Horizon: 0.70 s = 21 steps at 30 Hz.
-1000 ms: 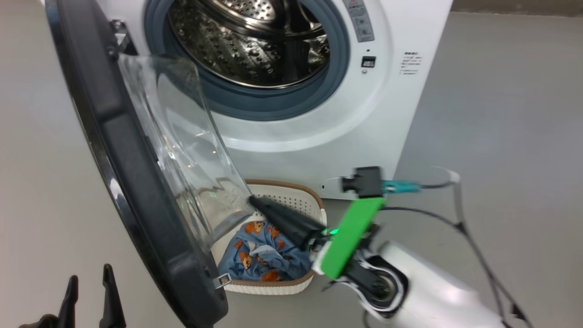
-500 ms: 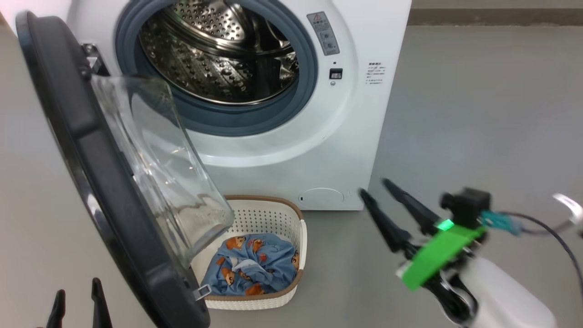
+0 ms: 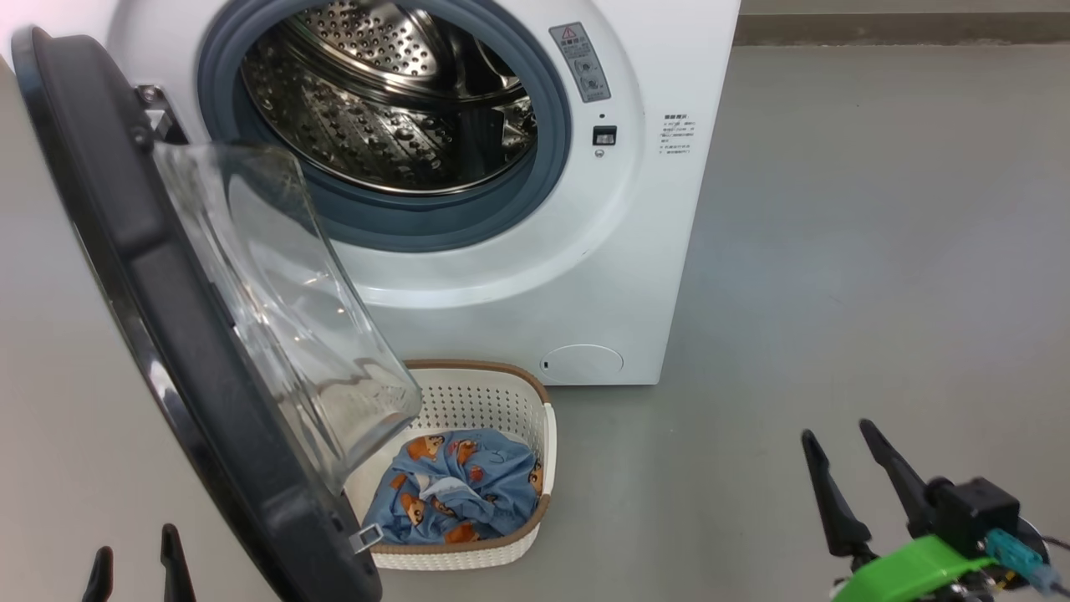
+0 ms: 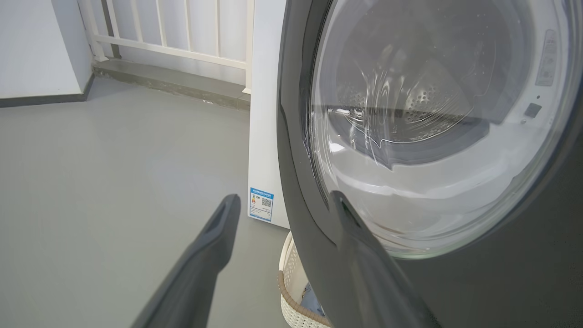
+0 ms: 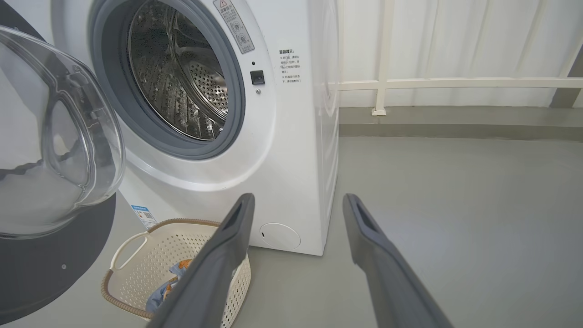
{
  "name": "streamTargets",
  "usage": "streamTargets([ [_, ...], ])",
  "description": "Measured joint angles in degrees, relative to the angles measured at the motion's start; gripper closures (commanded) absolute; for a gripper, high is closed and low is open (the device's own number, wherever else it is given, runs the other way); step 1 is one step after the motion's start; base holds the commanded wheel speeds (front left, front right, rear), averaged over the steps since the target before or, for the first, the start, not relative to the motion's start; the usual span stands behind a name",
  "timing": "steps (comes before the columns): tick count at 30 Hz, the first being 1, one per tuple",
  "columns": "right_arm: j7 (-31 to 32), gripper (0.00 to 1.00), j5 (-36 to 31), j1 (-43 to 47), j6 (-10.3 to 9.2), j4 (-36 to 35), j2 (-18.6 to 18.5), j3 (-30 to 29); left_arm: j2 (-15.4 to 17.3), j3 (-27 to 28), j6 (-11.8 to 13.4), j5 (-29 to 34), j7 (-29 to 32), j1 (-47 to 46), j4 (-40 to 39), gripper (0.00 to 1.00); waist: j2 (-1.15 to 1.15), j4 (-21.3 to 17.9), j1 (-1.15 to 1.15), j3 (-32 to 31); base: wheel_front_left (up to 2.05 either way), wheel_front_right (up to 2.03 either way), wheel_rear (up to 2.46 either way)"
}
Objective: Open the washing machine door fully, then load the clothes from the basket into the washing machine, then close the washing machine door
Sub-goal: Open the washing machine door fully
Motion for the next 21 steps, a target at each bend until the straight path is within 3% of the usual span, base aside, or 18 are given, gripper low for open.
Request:
streamTargets([
  [5, 0.0, 0.0, -4.99, 3.21, 0.0, -1.52, 2.3, -5.88, 0.0, -0.01, 0.0, -0.02, 0.0, 0.04, -0.01, 0.0, 0.0, 0.0, 0.0, 0.08, 0.0, 0.0, 0.0],
  [21, 0.0, 0.0, -10.53, 8.76, 0.0, -2.18, 5.32, -12.37, 0.01, 0.31, 0.01, -0.15, 0.0, 1.43, 0.19, 0.0, 0.0, -0.04, 0.0, -1.38, 0.0, 0.0, 0.0],
])
